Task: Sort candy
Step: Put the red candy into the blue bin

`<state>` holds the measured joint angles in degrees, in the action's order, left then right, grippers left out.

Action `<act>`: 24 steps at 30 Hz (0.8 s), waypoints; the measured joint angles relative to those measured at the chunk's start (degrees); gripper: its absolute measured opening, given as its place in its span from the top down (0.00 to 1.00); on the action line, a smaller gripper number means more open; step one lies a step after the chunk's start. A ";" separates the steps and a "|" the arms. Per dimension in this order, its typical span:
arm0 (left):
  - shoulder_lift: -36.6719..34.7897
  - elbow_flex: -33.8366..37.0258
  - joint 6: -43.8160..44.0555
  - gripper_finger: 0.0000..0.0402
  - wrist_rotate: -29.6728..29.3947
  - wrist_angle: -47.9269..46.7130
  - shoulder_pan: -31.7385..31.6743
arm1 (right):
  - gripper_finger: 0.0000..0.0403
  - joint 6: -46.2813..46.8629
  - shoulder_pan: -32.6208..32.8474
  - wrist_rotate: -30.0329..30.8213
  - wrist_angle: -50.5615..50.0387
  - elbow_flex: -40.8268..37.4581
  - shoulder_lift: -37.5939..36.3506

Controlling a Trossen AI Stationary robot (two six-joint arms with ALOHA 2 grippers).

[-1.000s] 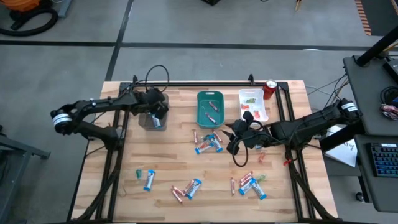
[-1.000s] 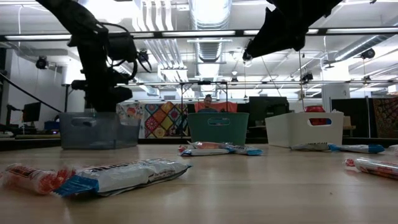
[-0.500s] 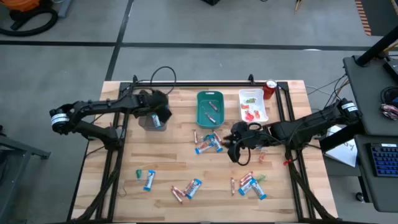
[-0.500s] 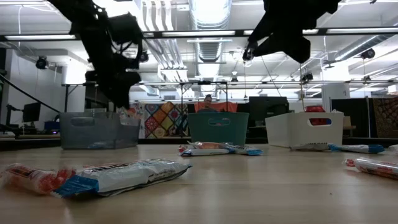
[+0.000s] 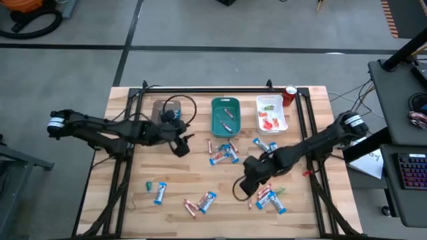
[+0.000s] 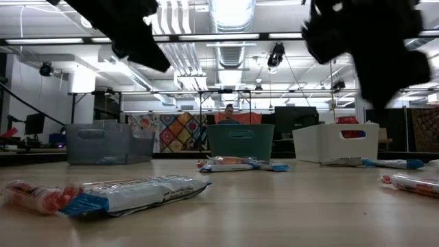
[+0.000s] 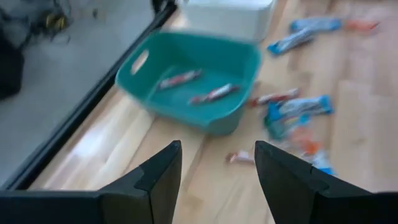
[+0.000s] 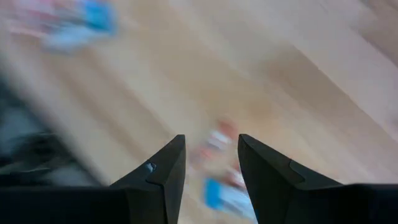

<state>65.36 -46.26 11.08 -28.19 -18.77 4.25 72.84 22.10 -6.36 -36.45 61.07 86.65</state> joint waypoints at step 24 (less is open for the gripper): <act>-1.63 0.22 -6.04 0.54 -5.85 1.07 2.10 | 0.68 5.70 4.29 -1.10 -19.64 22.78 27.05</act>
<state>63.72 -46.05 5.04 -34.04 -17.70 6.35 78.54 26.39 -7.46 -56.08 83.85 113.70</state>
